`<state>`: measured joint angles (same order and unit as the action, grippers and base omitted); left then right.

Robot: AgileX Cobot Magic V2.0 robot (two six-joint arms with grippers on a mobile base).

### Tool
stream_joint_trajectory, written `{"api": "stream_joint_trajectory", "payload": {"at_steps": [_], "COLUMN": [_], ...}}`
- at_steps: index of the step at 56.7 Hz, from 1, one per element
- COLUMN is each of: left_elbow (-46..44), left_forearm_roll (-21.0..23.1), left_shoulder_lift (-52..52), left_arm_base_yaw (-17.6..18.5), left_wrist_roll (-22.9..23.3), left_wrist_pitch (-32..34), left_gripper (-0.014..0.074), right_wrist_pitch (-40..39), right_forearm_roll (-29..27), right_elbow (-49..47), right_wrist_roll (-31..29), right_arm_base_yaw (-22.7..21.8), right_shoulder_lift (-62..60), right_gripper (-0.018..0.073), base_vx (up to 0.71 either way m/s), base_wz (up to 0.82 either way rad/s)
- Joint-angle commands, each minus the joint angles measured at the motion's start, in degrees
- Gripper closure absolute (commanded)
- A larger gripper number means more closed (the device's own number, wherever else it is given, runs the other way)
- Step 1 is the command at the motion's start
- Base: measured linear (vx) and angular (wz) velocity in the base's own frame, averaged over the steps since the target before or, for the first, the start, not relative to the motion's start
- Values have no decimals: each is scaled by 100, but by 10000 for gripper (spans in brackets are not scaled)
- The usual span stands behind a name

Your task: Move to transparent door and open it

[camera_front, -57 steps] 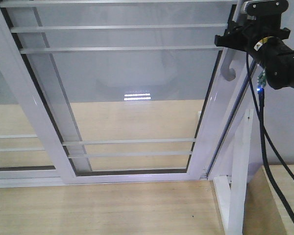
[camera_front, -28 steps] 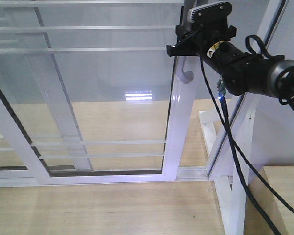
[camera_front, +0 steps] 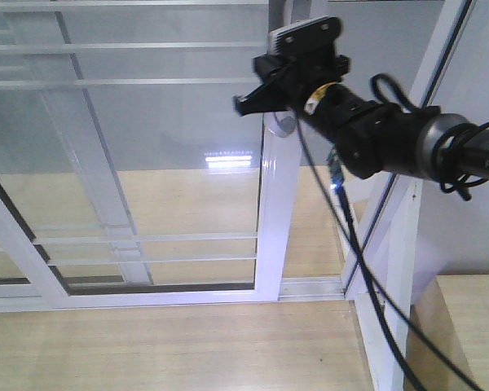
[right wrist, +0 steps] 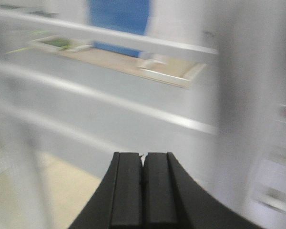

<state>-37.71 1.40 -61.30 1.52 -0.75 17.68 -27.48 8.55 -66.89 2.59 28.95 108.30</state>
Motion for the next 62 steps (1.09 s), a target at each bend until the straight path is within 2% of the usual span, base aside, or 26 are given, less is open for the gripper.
{"api": "stream_joint_trajectory", "payload": {"at_steps": [1, 9, 19, 30, 42, 49, 62], "left_elbow": [-203, -203, -203, -203, -203, -203, -203], "left_forearm_roll": [42, 42, 42, -23, -23, -23, -17], "left_shoulder_lift": [89, 89, 89, 89, -29, -193, -829], "left_arm_base_yaw": [27, 27, 122, 384, 920, 1324, 2288], "left_wrist_roll": [19, 25, 151, 324, 324, 324, 319], "left_wrist_pitch": [437, 437, 417, 305, 150, 188, 794], "left_gripper": [21, 21, 21, 21, 21, 21, 21], "right_wrist_pitch": [-498, -383, 352, 510, 566, 775, 1565], "right_forearm_roll": [231, 444, 442, 442, 379, 272, 272], "right_elbow": [-131, -126, 5, 999, 2717, 3572, 4284], "right_wrist_roll": [-4, -7, -87, -88, -458, -527, -530], "right_arm_base_yaw": [190, 234, -11, -424, -856, -918, -918], "right_shoulder_lift": [-360, -429, -1052, -2346, -3957, -4953, -6302], "right_gripper": [568, 568, 568, 566, 565, 565, 565], "base_vx": [-1, -1, 0, 0, 0, 0, 0], "base_wz": [-5, 0, 0, 0, 0, 0, 0]}}
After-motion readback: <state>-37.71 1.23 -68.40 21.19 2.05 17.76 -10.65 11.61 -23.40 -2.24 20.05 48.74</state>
